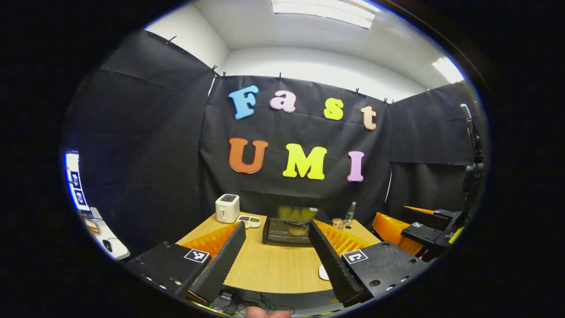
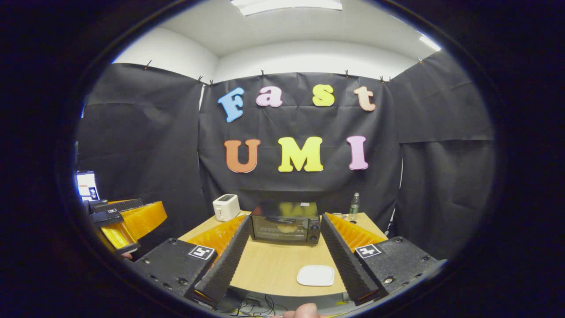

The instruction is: Open the electric oven with the left hand, put the food in, and close the electric oven.

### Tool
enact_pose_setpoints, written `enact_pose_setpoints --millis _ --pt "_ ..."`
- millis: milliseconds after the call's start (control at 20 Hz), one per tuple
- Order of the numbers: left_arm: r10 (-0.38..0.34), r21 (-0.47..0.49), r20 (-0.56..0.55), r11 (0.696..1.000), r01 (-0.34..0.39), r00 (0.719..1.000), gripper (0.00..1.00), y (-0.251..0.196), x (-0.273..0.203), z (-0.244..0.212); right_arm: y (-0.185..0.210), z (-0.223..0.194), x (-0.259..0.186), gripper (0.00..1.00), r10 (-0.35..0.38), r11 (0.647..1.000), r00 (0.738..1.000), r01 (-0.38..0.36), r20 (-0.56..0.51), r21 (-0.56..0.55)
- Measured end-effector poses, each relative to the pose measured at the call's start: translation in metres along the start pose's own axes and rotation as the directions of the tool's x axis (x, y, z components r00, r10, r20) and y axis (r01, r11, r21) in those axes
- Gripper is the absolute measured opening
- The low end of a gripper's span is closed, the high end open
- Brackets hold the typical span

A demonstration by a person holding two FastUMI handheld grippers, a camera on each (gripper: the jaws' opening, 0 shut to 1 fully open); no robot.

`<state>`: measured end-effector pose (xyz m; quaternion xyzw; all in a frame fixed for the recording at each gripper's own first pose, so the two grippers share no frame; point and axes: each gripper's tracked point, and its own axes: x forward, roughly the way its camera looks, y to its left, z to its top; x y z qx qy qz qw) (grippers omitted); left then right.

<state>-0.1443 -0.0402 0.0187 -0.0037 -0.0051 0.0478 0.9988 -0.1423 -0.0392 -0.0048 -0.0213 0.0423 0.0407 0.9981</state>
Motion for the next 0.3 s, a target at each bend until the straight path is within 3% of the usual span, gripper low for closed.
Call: enact_pose_setpoints --millis 250,300 --pt "0.022 0.002 0.001 1.000 -0.022 1.000 0.93 0.0051 -0.0068 -0.0021 0.0014 -0.0051 -0.0020 0.97 0.006 1.000 1.000 -0.006 0.001 0.009" --pt "0.023 0.000 0.000 1.000 -0.023 1.000 0.82 0.0050 -0.0068 -0.0027 0.0018 -0.0058 -0.0024 0.97 0.009 1.000 1.000 -0.009 -0.002 0.010"
